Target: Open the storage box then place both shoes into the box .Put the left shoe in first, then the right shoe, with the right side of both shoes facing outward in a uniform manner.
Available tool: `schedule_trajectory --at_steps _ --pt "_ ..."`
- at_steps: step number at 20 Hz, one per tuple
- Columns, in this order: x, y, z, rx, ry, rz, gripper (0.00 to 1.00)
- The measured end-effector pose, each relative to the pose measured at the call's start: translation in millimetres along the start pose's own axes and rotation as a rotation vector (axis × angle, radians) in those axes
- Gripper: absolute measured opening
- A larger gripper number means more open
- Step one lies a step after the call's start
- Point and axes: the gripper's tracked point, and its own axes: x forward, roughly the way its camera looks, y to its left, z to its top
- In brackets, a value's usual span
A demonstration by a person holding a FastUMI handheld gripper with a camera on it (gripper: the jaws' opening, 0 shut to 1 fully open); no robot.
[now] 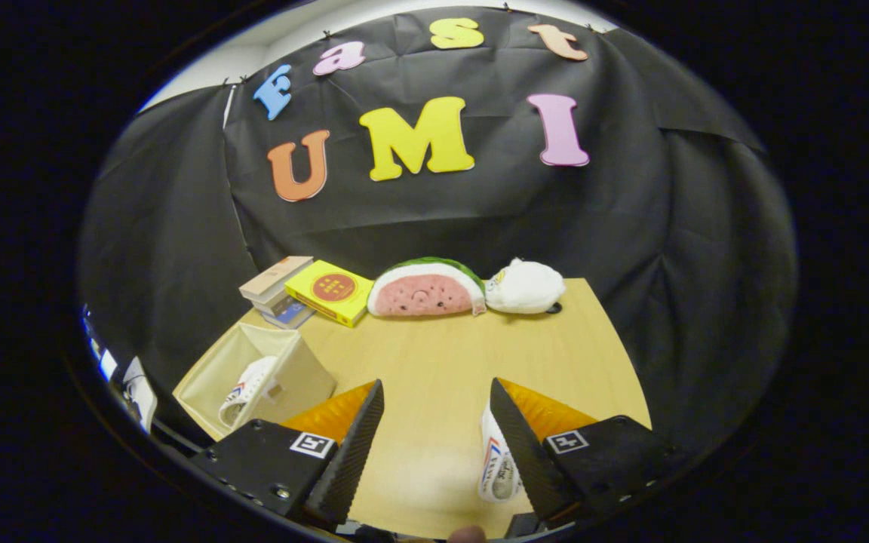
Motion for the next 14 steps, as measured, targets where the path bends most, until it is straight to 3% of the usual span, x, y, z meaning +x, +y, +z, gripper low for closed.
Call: schedule_trajectory --at_steps 6,14 --pt "6.1 -59.3 -53.4 -0.017 0.080 -0.017 0.86" --pt "43.7 -92.1 -140.0 0.065 0.281 -0.010 0.86"
